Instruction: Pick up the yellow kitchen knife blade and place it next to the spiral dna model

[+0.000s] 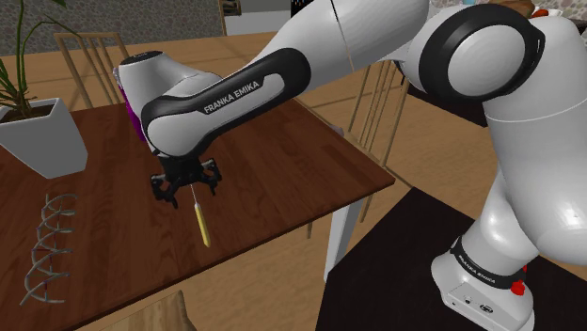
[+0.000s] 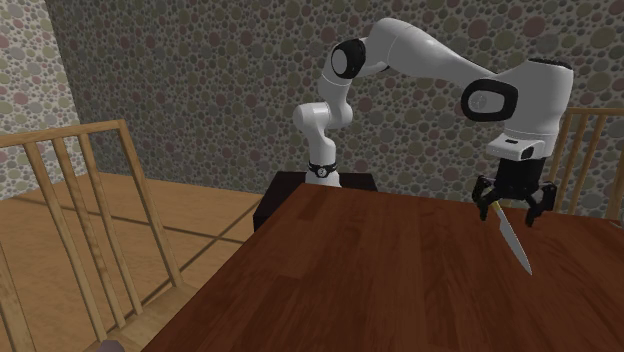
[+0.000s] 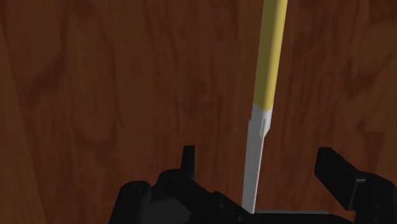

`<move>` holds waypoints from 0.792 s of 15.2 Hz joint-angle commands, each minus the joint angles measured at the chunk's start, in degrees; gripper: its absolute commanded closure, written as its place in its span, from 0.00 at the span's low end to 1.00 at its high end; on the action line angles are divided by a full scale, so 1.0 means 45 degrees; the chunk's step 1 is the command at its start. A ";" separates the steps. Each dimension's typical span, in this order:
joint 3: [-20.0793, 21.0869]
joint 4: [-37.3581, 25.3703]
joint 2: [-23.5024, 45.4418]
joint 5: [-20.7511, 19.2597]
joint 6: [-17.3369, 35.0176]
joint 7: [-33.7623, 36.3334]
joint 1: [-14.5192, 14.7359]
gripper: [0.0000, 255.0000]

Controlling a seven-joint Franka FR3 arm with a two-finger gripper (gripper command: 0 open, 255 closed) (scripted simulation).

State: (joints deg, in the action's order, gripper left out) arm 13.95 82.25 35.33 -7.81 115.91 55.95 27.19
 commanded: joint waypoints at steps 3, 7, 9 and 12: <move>0.0066 -0.0676 -0.0393 0.0110 -0.1058 -0.0075 -0.0010 0.00; 0.0079 -0.0892 -0.0472 0.0134 -0.1350 -0.0093 -0.0007 0.00; 0.0079 -0.0892 -0.0472 0.0134 -0.1350 -0.0093 -0.0007 0.00; 0.0079 -0.0890 -0.0472 0.0134 -0.1347 -0.0093 -0.0007 0.00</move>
